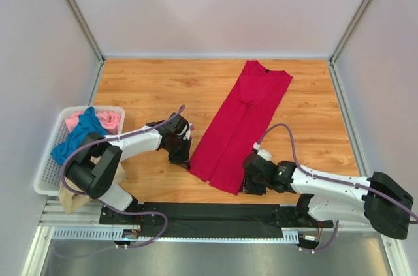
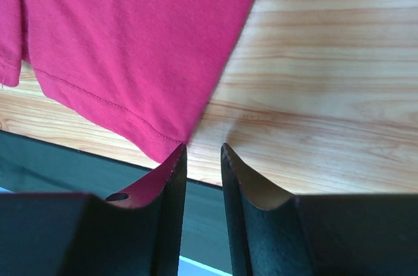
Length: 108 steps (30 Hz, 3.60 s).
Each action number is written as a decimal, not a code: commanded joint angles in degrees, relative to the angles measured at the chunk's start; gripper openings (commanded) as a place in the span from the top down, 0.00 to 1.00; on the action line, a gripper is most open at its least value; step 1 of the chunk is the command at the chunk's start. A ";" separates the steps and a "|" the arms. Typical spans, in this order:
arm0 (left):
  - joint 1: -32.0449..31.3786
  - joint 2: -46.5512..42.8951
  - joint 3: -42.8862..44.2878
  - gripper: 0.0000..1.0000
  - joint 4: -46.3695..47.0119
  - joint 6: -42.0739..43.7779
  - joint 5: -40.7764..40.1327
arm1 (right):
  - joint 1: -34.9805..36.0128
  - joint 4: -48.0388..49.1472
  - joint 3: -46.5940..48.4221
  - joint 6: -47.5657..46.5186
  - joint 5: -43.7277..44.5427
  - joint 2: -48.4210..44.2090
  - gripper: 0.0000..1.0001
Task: Fold and stack the t-shirts
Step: Fold the tshirt
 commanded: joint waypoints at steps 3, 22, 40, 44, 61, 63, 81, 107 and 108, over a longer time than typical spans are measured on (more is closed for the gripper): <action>-1.77 -1.14 0.55 0.98 -4.49 -0.87 -8.57 | 0.39 -3.18 1.29 1.02 2.36 -3.46 0.70; -5.63 -6.51 -6.30 1.00 -0.19 -6.14 -4.79 | 9.18 1.13 4.45 9.80 5.69 3.40 0.60; -8.36 -11.08 -5.43 1.00 -3.43 -8.17 -7.34 | 13.14 -5.02 3.31 13.50 9.38 1.11 1.00; -8.45 -12.04 -5.08 1.00 -3.35 -8.61 -6.29 | 13.49 -5.81 3.49 13.50 10.09 0.50 1.00; -8.45 -15.91 -4.46 0.51 -4.84 -7.29 -7.17 | 16.57 -6.08 6.74 16.75 12.11 3.57 0.68; -8.45 -16.18 -4.90 0.50 -3.70 -7.29 -6.29 | 16.57 -5.73 6.83 16.66 12.29 4.19 0.68; -8.54 -9.76 -7.36 0.91 0.08 -7.29 -6.55 | 16.65 -5.11 4.89 17.28 12.20 5.68 0.75; -8.45 -6.78 4.76 1.00 -7.21 -8.25 -4.79 | 15.43 -12.58 11.75 9.72 17.56 4.10 1.00; -8.45 -6.16 5.38 1.00 -7.30 -8.34 -4.88 | 15.08 -12.58 11.92 9.37 17.82 4.10 1.00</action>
